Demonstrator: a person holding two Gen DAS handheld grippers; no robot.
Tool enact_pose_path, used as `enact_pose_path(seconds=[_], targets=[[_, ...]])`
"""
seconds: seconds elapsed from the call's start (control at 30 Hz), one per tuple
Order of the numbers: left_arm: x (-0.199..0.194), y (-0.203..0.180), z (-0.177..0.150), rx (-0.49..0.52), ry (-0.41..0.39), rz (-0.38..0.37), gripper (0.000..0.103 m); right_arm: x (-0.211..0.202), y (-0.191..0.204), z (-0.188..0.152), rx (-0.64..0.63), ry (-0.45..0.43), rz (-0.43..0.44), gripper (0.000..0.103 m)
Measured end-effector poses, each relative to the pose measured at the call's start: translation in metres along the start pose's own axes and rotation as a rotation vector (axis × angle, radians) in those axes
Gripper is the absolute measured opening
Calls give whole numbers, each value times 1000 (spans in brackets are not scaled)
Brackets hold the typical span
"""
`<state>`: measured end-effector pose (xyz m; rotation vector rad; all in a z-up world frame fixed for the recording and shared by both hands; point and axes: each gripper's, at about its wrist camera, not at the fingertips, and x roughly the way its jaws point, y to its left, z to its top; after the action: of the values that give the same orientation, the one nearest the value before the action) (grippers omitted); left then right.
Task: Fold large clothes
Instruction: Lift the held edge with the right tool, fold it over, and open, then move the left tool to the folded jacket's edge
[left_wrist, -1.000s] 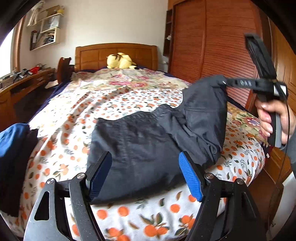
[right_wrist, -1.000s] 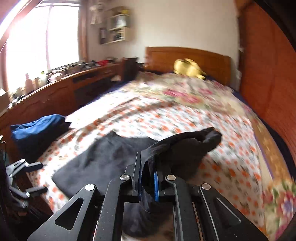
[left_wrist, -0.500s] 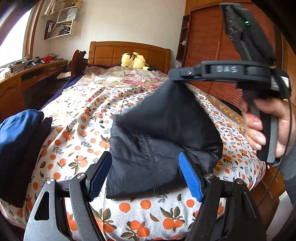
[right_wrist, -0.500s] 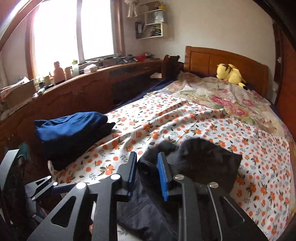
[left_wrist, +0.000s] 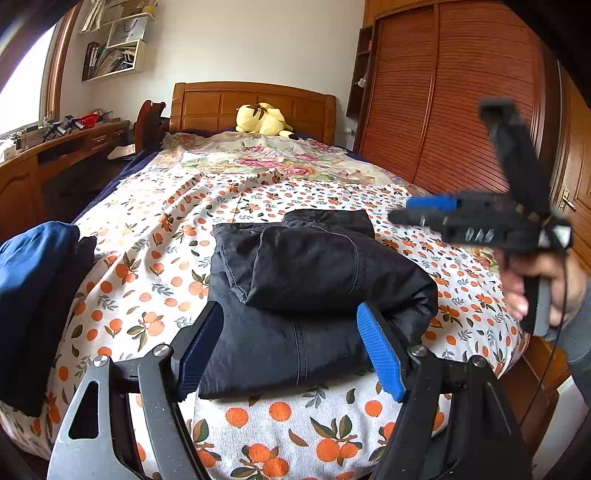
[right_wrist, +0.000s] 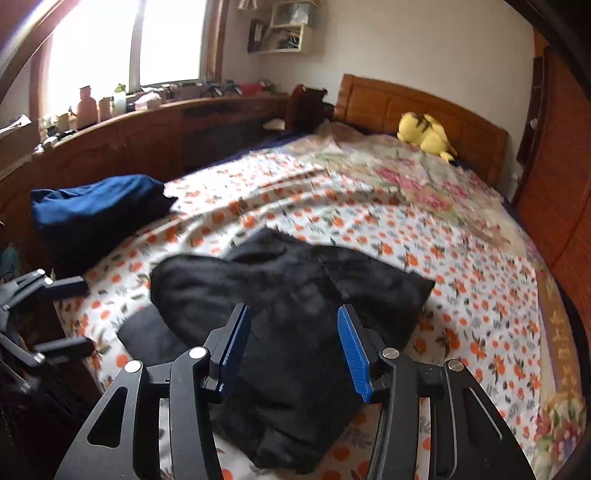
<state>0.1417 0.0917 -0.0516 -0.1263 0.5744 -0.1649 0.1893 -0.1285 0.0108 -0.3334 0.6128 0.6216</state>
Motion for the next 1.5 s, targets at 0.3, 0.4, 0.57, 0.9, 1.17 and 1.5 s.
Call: enact_pose_path(seconds=[0.3, 0.4, 0.57, 0.9, 1.17, 1.5], targets=[[6, 10, 1, -31, 11, 18, 76, 59, -1, -26, 73, 168, 110, 46], [10, 13, 1, -40, 15, 20, 76, 59, 4, -26, 80, 155, 104, 46], [26, 16, 2, -59, 35, 31, 76, 55, -5, -36, 87, 143, 102, 46], [61, 16, 10, -107, 65, 31, 76, 41, -13, -61, 90, 125, 89, 46], [79, 5, 10, -84, 89, 25, 73, 37, -12, -64, 90, 107, 78, 46], [75, -6, 7, -20, 113, -8, 7, 17, -17, -61, 106, 100, 103, 46]])
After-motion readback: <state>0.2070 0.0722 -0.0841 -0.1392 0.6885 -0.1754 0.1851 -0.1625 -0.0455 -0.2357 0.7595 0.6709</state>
